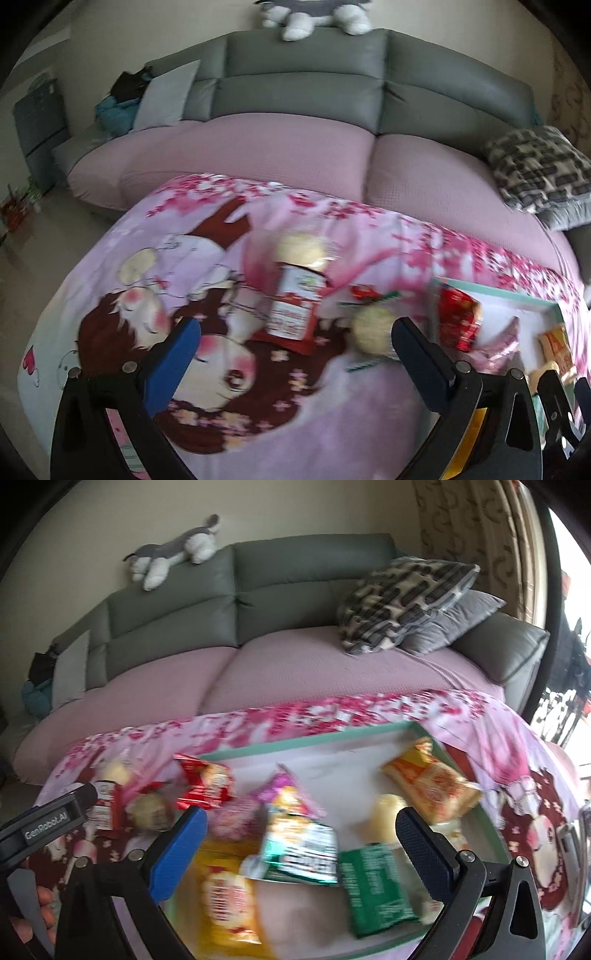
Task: Organize snacks
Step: 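Move both open tools back over the remaining snacks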
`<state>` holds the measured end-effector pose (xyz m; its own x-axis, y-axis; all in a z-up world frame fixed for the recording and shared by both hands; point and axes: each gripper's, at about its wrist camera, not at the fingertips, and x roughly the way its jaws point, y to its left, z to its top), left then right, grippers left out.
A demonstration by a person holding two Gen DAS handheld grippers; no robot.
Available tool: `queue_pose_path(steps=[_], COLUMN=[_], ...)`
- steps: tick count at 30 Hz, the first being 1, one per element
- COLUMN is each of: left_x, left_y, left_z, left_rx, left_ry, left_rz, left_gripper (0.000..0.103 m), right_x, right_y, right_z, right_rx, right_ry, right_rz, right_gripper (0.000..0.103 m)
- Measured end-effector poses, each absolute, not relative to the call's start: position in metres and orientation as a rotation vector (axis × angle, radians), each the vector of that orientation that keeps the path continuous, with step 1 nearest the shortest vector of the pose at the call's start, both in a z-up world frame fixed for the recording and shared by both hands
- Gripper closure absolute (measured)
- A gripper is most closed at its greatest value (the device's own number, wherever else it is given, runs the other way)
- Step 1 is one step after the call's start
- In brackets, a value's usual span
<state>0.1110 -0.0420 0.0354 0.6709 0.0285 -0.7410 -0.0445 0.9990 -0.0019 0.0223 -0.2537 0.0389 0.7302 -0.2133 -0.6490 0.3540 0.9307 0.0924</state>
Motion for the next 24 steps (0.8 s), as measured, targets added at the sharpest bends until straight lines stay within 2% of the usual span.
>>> queue_pose_path(steps=[11, 20, 23, 24], left_x=[0.118, 0.134, 0.143, 0.146], left_y=[0.034, 0.053, 0.050, 0.048], left_z=[0.038, 0.021, 0.012, 0.009], left_rx=[-0.095, -0.127, -0.157, -0.163], left_ry=[0.827, 0.866, 0.885, 0.897], left_rz=[0.161, 0.113, 0.067, 0.051], left_gripper=[0.000, 0.000, 0.000, 0.000], right_x=[0.053, 0.073, 0.079, 0.083], right_y=[-0.181, -0.146, -0.136, -0.134], right_z=[0.029, 0.017, 0.014, 0.013], right_rx=[0.204, 0.216, 0.190, 0.184], right_ry=[0.704, 0.723, 0.730, 0.737], right_rz=[-0.159, -0.068, -0.058, -0.056], right_gripper=[0.000, 0.000, 0.006, 0.011])
